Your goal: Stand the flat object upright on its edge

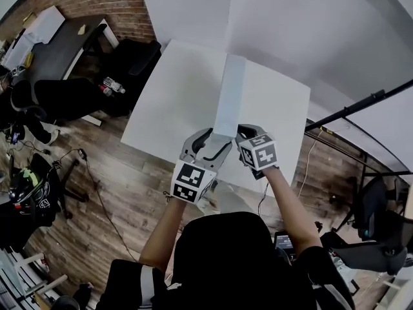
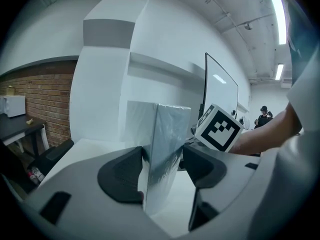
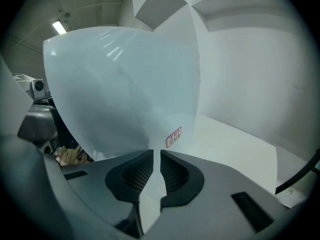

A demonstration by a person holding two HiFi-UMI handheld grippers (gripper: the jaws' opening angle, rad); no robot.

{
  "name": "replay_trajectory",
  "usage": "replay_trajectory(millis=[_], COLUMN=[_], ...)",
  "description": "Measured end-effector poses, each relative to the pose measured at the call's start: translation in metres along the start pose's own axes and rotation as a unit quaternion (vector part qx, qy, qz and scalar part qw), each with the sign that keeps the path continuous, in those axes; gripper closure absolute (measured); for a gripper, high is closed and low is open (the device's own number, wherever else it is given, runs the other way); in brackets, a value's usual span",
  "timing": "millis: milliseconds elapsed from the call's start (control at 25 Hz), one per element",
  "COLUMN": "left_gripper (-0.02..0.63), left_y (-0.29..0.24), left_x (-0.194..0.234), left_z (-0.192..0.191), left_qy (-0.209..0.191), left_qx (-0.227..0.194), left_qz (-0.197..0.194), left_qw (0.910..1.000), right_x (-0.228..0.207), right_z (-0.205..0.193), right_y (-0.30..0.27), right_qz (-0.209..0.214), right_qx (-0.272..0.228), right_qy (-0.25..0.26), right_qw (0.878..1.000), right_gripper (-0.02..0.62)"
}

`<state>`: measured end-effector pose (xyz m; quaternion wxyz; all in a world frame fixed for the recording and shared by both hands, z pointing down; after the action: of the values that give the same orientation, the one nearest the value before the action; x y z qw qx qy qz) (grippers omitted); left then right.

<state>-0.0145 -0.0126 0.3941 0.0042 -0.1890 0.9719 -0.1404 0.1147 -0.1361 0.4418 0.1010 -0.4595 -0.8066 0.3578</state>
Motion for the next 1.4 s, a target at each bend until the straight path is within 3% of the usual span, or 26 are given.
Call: replay_trajectory(millis=[680, 1400], left_gripper=[0.350, 0.354], left_y=[-0.032, -0.091], left_x=[0.017, 0.047], left_z=[0.008, 0.033], left_qy=[-0.011, -0.020], left_qx=[0.003, 0.017], left_qz=[-0.034, -0.034], left_qw=[0.9994, 0.9991], right_x=[-0.021, -0.076], right_z=[0.009, 0.043], right_y=[-0.004, -0.026], right_qz=[-0.017, 0.015], right_qx=[-0.012, -0.025], right_qy=[-0.023, -0.040], right_qw=[1.000, 0.999], right_gripper=[0.528, 0.534])
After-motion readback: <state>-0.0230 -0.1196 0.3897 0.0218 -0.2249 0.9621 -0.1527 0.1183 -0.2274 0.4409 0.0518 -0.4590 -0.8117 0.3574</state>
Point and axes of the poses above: the fingertips, and each gripper's own axes: y backward along the fingers, x to its left, z out of its top, the point moved 10 cm from there along y, backward along the fingers, and after that the axes turned 4 degrees about -y, right-handed, at the moved point
